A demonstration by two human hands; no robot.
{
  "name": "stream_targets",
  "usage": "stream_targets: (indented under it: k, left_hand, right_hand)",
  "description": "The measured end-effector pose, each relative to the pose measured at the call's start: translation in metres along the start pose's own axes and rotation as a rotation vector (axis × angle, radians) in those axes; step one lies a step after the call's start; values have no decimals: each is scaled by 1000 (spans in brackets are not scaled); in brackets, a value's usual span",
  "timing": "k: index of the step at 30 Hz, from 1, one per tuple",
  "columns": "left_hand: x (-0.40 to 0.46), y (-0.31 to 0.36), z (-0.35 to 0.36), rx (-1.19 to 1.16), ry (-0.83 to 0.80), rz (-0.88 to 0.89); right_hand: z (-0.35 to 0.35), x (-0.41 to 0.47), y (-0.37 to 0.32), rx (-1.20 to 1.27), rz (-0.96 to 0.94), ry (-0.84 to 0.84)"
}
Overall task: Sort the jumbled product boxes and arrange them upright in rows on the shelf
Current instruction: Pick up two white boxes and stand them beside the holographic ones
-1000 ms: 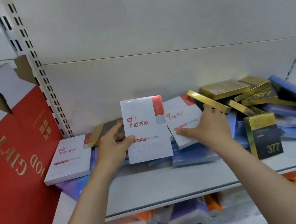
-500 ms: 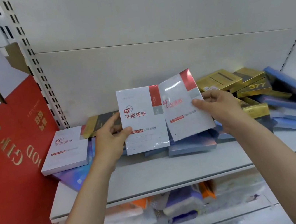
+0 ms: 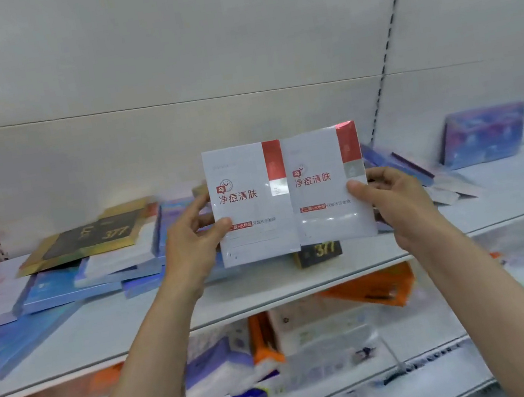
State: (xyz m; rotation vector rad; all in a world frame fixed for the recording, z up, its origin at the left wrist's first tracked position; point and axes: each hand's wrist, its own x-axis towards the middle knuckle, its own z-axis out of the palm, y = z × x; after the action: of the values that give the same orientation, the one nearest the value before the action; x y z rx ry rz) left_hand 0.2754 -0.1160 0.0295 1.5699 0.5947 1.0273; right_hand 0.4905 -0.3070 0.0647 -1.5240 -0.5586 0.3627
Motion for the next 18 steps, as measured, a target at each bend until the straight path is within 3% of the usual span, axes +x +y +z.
stream_targets:
  k: [10,18]
  left_hand:
    - [-54,8,286,-107,-240,-6]
    - [-52,10,472,-89,-390,32]
  right_hand:
    - [-284,-1,32,42,-55,197]
    - [-446,39,60,59,-47,357]
